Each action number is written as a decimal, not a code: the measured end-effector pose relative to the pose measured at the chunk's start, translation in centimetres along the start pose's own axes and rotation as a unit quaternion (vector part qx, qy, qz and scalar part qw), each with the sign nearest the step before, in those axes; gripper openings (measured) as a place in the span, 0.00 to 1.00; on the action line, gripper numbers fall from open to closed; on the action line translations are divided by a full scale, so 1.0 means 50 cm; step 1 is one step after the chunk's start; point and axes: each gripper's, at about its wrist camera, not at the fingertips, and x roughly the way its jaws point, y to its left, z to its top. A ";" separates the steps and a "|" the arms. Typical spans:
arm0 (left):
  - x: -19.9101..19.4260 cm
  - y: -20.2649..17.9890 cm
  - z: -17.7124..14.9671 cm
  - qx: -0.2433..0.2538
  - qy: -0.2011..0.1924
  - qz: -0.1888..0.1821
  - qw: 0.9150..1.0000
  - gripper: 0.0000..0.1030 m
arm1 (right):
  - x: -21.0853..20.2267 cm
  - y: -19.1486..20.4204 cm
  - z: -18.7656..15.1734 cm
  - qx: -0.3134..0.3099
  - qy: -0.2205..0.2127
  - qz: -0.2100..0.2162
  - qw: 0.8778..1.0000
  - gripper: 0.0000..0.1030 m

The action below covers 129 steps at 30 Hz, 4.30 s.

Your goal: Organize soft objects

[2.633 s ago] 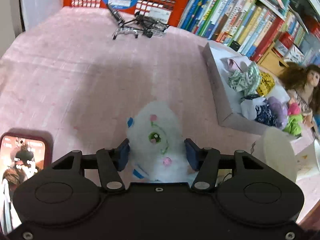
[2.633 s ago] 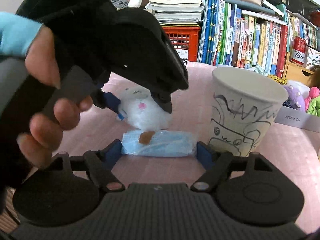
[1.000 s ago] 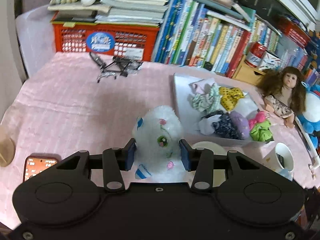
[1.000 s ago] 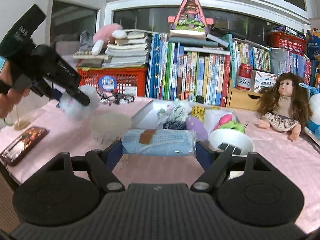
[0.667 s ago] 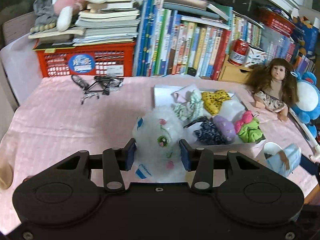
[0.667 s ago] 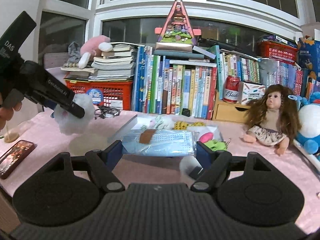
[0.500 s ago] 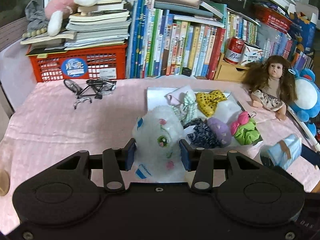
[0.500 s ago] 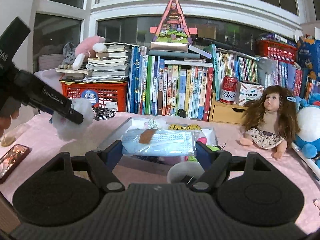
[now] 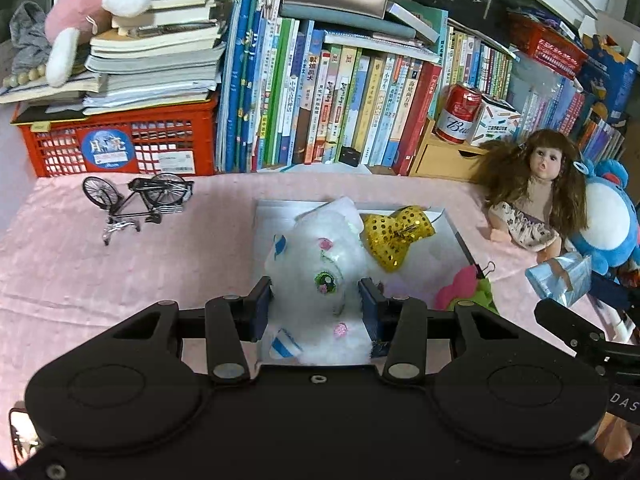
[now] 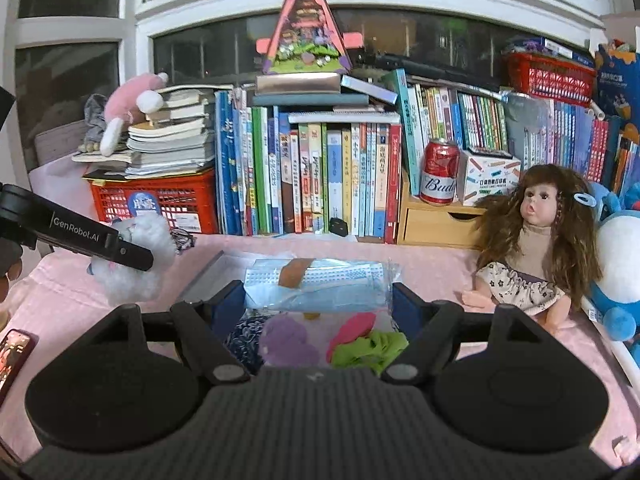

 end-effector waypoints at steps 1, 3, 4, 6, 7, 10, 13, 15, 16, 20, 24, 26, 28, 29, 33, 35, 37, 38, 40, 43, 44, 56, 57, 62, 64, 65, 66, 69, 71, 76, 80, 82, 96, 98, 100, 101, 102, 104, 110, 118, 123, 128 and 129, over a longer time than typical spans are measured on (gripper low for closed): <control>0.009 -0.002 0.006 -0.003 0.003 0.001 1.000 0.42 | 0.007 -0.003 0.005 0.001 0.004 0.000 1.000 0.77; 0.027 -0.004 0.013 -0.003 0.007 0.006 1.000 0.42 | 0.027 -0.010 0.015 0.001 0.015 0.000 1.000 0.77; 0.038 -0.005 0.017 -0.003 0.011 0.010 1.000 0.42 | 0.037 -0.013 0.019 0.003 0.022 0.002 1.000 0.77; 0.057 -0.005 0.020 -0.003 0.018 0.018 1.000 0.42 | 0.058 -0.020 0.026 0.011 0.038 0.006 0.999 0.77; 0.067 -0.005 0.022 -0.002 0.022 0.022 1.000 0.42 | 0.069 -0.022 0.029 0.013 0.047 0.007 0.999 0.77; 0.095 -0.006 0.025 0.000 0.034 0.030 0.999 0.42 | 0.099 -0.024 0.033 0.016 0.074 0.012 0.997 0.77; 0.128 -0.004 0.027 -0.004 0.059 0.034 0.998 0.42 | 0.134 -0.024 0.037 0.027 0.110 0.025 0.993 0.77; 0.151 -0.001 0.029 -0.012 0.076 0.034 0.996 0.42 | 0.161 -0.025 0.039 0.041 0.140 0.033 0.989 0.77; 0.159 0.000 0.029 -0.015 0.082 0.036 0.996 0.42 | 0.177 -0.027 0.041 0.054 0.156 0.033 0.986 0.77; 0.191 0.000 0.026 -0.013 0.093 0.049 0.994 0.42 | 0.222 -0.033 0.039 0.089 0.186 0.036 0.978 0.77; 0.215 0.000 0.024 -0.010 0.102 0.057 0.993 0.42 | 0.256 -0.036 0.035 0.122 0.204 0.035 0.971 0.77; 0.227 0.002 0.023 -0.012 0.108 0.059 0.992 0.42 | 0.275 -0.041 0.032 0.142 0.214 0.033 0.966 0.77; 0.239 0.006 0.022 -0.015 0.115 0.059 0.991 0.42 | 0.293 -0.045 0.028 0.161 0.223 0.033 0.961 0.77; 0.244 0.008 0.021 -0.018 0.118 0.059 0.991 0.42 | 0.299 -0.046 0.028 0.165 0.224 0.032 0.960 0.77; 0.258 0.014 0.023 -0.023 0.116 0.060 0.991 0.42 | 0.319 -0.042 0.030 0.175 0.224 0.025 0.958 0.77; 0.264 0.019 0.025 -0.029 0.115 0.057 0.991 0.41 | 0.328 -0.036 0.032 0.179 0.225 0.029 0.957 0.77; 0.271 0.022 0.026 -0.031 0.113 0.054 0.992 0.41 | 0.337 -0.030 0.034 0.186 0.228 0.037 0.955 0.77; 0.275 0.022 0.026 -0.032 0.113 0.054 0.992 0.41 | 0.342 -0.027 0.034 0.191 0.230 0.042 0.953 0.77; 0.282 0.024 0.024 -0.036 0.114 0.053 0.991 0.41 | 0.351 -0.019 0.035 0.194 0.233 0.046 0.952 0.77; 0.289 0.026 0.023 -0.037 0.113 0.054 0.991 0.41 | 0.364 -0.005 0.037 0.186 0.232 0.035 0.954 0.77; 0.290 0.027 0.023 -0.036 0.113 0.054 0.992 0.41 | 0.369 -0.002 0.038 0.184 0.232 0.034 0.955 0.77; 0.315 0.049 0.026 -0.041 0.121 0.054 0.990 0.39 | 0.421 0.032 0.020 0.159 0.259 0.021 0.952 0.78; 0.316 0.051 0.028 -0.042 0.121 0.052 0.990 0.39 | 0.425 0.031 0.018 0.160 0.262 0.020 0.952 0.78; 0.320 0.053 0.029 -0.043 0.119 0.050 0.991 0.39 | 0.439 0.029 0.007 0.161 0.270 0.014 0.949 0.78; 0.321 0.054 0.029 -0.044 0.119 0.049 0.991 0.39 | 0.442 0.030 0.005 0.160 0.272 0.013 0.949 0.78; 0.321 0.054 0.029 -0.046 0.119 0.048 0.991 0.39 | 0.444 0.031 0.004 0.160 0.272 0.013 0.949 0.79; 0.322 0.055 0.029 -0.047 0.118 0.047 0.991 0.39 | 0.445 0.031 0.004 0.160 0.273 0.012 0.949 0.79; 0.324 0.057 0.028 -0.048 0.118 0.047 0.991 0.39 | 0.449 0.032 0.004 0.159 0.275 0.010 0.948 0.79; 0.326 0.057 0.028 -0.047 0.119 0.048 0.991 0.39 | 0.451 0.033 0.003 0.158 0.277 0.008 0.948 0.79; 0.331 0.064 0.028 -0.054 0.125 0.049 0.989 0.40 | 0.460 0.035 0.000 0.155 0.282 0.003 0.947 0.80; 0.323 0.070 0.031 -0.064 0.125 0.046 0.989 0.42 | 0.459 0.033 0.002 0.160 0.283 0.001 0.946 0.86; 0.314 0.072 0.035 -0.069 0.125 0.042 0.989 0.43 | 0.454 0.028 0.004 0.166 0.282 0.004 0.945 0.87; 0.152 0.039 0.064 -0.035 0.033 0.058 0.997 0.81 | 0.348 0.001 0.053 0.178 0.237 0.046 0.954 0.95; 0.121 0.030 0.062 -0.026 0.018 0.056 0.998 0.83 | 0.323 0.001 0.063 0.171 0.225 0.053 0.958 0.96; 0.091 0.020 0.058 -0.017 0.005 0.054 0.998 0.84 | 0.297 0.002 0.070 0.163 0.213 0.058 0.962 0.96; 0.075 0.014 0.055 -0.013 -0.001 0.053 0.999 0.84 | 0.284 0.001 0.074 0.160 0.206 0.060 0.964 0.97; 0.060 0.009 0.051 -0.010 -0.007 0.051 0.999 0.85 | 0.267 0.002 0.076 0.154 0.196 0.061 0.966 0.97; 0.031 -0.003 0.040 -0.002 -0.019 0.046 0.999 0.85 | 0.237 0.003 0.080 0.139 0.176 0.060 0.973 0.98; -0.050 -0.038 -0.007 0.025 -0.059 0.028 0.998 0.90 | 0.135 0.001 0.079 0.089 0.108 0.056 0.989 1.00; -0.131 -0.060 -0.101 0.046 -0.115 0.019 0.992 0.92 | 0.007 -0.002 0.048 0.046 0.013 0.056 0.997 1.00; -0.160 -0.063 -0.160 0.040 -0.130 0.008 0.991 0.93 | -0.056 0.008 0.014 0.013 -0.045 0.046 0.998 1.00; -0.183 -0.065 -0.235 0.033 -0.154 0.018 0.987 0.94 | -0.103 0.019 -0.041 -0.010 -0.091 0.031 0.995 1.00; -0.185 -0.065 -0.247 0.031 -0.158 0.021 0.987 0.94 | -0.110 0.022 -0.053 -0.016 -0.099 0.027 0.995 1.00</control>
